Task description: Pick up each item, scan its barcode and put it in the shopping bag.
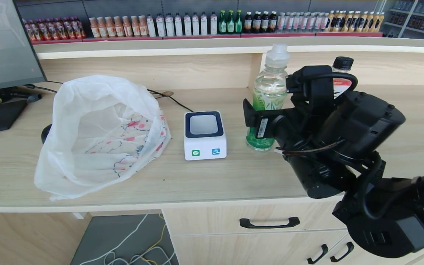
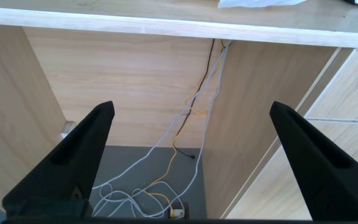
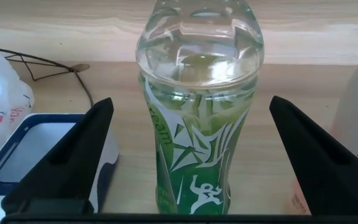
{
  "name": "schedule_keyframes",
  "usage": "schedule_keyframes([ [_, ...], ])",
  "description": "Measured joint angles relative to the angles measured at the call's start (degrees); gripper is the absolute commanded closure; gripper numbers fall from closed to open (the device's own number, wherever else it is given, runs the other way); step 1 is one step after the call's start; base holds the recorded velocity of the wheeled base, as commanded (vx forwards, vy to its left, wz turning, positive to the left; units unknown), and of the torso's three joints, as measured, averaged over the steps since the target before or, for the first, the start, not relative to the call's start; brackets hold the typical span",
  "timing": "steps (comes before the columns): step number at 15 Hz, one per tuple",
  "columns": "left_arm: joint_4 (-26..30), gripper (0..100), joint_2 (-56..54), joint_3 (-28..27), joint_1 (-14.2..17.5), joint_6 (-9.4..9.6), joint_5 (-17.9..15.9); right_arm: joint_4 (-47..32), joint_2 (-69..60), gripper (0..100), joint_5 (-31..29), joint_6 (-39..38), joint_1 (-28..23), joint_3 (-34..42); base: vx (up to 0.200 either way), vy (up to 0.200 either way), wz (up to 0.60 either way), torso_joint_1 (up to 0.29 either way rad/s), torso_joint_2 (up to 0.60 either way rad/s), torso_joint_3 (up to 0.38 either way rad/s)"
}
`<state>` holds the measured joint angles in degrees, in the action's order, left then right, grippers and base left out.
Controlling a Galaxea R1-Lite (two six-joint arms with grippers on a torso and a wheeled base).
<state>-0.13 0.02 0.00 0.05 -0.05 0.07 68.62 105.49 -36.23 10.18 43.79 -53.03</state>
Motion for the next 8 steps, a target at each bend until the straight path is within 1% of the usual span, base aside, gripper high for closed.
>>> schedule_keyframes([
  [8,0.0,0,0.0,0.0,0.0,-0.02,0.0,0.0,2.3,0,0.2,0.1,-1.9,-0.9,0.0,0.0,0.0,0.0,0.0,0.0],
])
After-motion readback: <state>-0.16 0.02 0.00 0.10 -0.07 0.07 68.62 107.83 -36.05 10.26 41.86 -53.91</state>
